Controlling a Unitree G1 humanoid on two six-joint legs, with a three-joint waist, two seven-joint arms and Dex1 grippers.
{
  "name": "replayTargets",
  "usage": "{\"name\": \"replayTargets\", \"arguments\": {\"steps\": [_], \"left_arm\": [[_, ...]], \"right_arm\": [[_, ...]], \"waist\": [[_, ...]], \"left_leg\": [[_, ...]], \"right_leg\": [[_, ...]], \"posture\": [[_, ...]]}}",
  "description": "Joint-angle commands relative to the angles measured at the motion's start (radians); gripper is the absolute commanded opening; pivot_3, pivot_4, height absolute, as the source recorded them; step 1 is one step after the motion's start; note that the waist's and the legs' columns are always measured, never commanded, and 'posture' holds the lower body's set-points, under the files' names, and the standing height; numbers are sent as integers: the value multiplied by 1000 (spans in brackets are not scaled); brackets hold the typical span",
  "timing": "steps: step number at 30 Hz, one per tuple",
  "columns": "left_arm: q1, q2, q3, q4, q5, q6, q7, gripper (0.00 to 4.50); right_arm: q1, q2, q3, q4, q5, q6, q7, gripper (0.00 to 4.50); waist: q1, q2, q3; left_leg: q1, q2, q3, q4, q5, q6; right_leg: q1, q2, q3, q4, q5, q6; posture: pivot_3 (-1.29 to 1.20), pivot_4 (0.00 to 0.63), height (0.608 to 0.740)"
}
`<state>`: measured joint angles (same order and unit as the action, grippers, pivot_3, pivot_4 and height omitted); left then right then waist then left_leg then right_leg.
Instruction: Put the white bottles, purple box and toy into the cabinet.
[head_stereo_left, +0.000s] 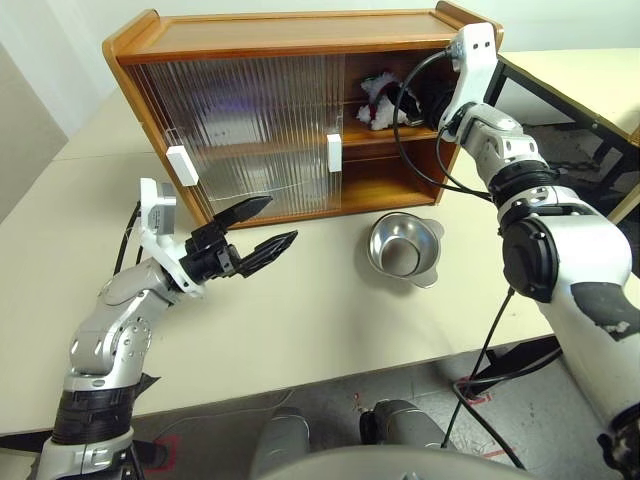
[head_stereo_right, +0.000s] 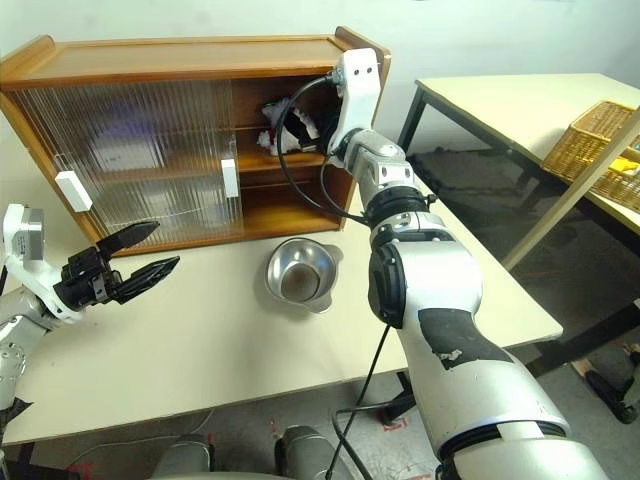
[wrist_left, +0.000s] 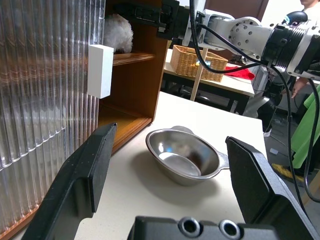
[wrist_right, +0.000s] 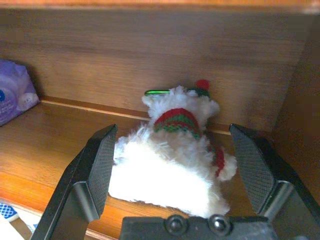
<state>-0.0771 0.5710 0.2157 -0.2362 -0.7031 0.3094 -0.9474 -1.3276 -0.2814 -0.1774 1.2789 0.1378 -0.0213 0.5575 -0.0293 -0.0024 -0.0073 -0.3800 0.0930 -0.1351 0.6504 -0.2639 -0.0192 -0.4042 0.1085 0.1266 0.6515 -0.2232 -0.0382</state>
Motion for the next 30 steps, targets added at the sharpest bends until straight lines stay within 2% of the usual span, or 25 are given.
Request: {"name": "replayTargets", "arguments": {"steps": [1,6,11,19,23,26,30], "left_arm": [[-5,2,-11,-7,6,6,-5,4500],[2,0,-12,-3,7,2,-11,4500],[-1,-2,-15,10,11,-3,-22,4500],[-10,1,-15,21,13,-2,-32,4500],[-6,4,-12,17,10,2,-34,4500],[-6,4,-12,15,9,5,-32,4500],[-10,6,-13,14,7,11,-32,4500]], "right_arm": [[10,3,2,-29,-6,-20,35,4450],[80,-13,15,-160,5,-13,113,4450],[195,-30,22,-370,25,73,140,4450],[442,-81,24,-811,91,314,160,4450],[557,-125,8,-1017,150,457,162,4450],[633,-165,-10,-1134,207,553,174,4450],[687,-199,-32,-1187,262,628,165,4450]], "waist": [[0,0,0],[0,0,0],[-2,0,0],[-3,0,0],[-3,0,0],[-4,0,1],[-6,-1,1]], "left_leg": [[0,0,0,0,0,0],[0,0,0,0,0,0],[0,0,1,2,0,0],[2,0,2,8,0,0],[7,-2,5,9,0,0],[12,-6,5,10,1,1],[17,-12,3,9,1,1]], "right_leg": [[0,0,0,0,0,0],[0,0,0,0,0,0],[1,0,0,0,1,2],[4,2,0,0,1,2],[10,5,-2,0,-4,10],[14,7,1,0,-3,11],[18,5,3,0,-4,13]], "posture": [[-17,0,740],[-25,0,740],[-38,0,740],[-45,5,740],[-49,9,740],[-49,9,740],[-57,14,740]]}}
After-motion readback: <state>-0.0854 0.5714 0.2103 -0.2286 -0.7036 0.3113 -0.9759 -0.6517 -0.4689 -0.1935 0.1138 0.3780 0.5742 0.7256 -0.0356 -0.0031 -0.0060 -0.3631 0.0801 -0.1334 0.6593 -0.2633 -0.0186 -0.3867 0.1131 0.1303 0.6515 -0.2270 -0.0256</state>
